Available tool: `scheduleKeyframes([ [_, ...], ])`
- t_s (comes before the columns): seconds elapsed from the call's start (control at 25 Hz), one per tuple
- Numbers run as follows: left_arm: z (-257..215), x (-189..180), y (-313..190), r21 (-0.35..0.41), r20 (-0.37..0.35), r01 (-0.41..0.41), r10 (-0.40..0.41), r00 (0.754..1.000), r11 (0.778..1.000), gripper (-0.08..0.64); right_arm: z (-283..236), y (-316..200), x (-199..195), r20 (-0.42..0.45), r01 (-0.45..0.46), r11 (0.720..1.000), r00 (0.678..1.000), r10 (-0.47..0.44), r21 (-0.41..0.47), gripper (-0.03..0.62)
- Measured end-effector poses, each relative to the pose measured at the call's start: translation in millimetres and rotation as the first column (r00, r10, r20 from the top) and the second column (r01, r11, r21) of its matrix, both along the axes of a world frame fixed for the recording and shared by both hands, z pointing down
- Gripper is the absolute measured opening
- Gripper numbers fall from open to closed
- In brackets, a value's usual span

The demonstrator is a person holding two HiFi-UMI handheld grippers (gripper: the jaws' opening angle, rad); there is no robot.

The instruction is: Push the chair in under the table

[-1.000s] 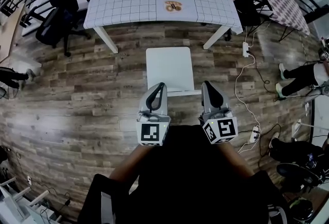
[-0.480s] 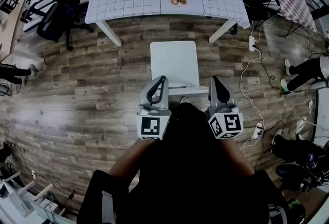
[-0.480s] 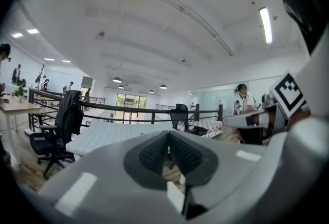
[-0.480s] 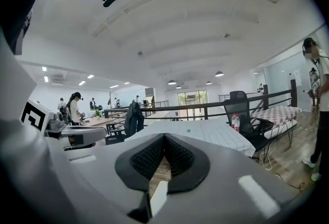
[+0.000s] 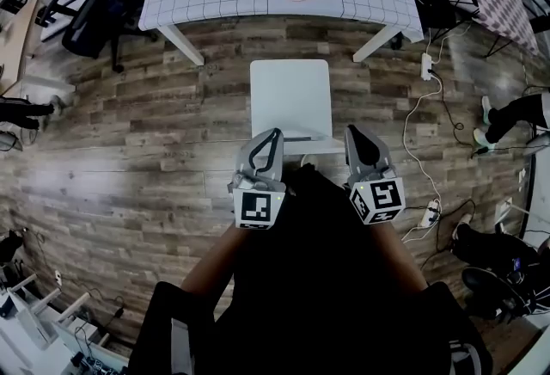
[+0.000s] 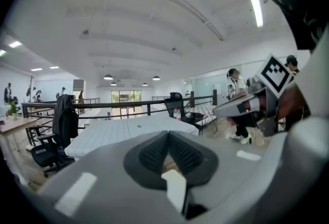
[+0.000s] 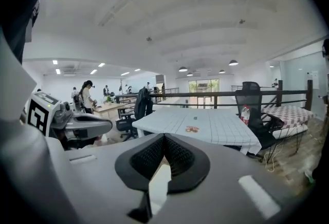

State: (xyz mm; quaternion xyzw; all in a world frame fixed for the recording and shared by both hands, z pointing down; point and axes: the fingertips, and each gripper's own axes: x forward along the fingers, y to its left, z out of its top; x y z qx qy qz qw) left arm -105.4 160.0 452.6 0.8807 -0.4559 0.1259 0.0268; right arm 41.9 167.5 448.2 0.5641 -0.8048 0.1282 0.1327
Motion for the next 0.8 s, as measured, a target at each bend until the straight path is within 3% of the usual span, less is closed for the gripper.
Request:
scheduleKeyframes([
  [0.16,47.9,8.8,6.4,-0.163,0.144,-0.073,0.097,0.985,0.984,0.011,35.3,5.1,-6.5,-0.058,0.146,0.986,0.987,-0.151,-0.083,-0.003],
  [0.24,66.5,10.4,10.1,-0.196,0.221,-0.103,0.146,0.964,0.975,0.011,58.5,6.6,-11.1,-0.084,0.202,0.967,0.973,-0.217,-0.159,-0.003],
  [0.36,92.8,12.3,18.1,-0.232,0.301,-0.151,0.219,0.928,0.961,0.046,92.0,8.4,-8.3,-0.125,0.200,0.940,0.962,-0.241,-0.275,-0.003],
  [0.48,117.9,17.1,26.1,-0.238,0.365,-0.200,0.278,0.888,0.950,0.062,120.5,15.2,-11.7,-0.143,0.257,0.896,0.935,-0.326,-0.361,0.003],
  [0.6,148.5,24.7,36.3,-0.314,0.368,-0.261,0.370,0.853,0.913,0.088,152.5,27.9,-21.2,-0.175,0.376,0.815,0.855,-0.489,-0.440,0.095],
  [0.72,193.9,26.8,52.4,-0.471,0.388,-0.307,0.507,0.770,0.827,0.146,182.7,40.1,-29.0,-0.241,0.464,0.726,0.733,-0.636,-0.507,0.121],
  [0.8,216.7,24.2,59.6,-0.541,0.396,-0.304,0.556,0.731,0.785,0.157,203.7,46.3,-31.9,-0.302,0.494,0.676,0.637,-0.710,-0.547,0.125],
])
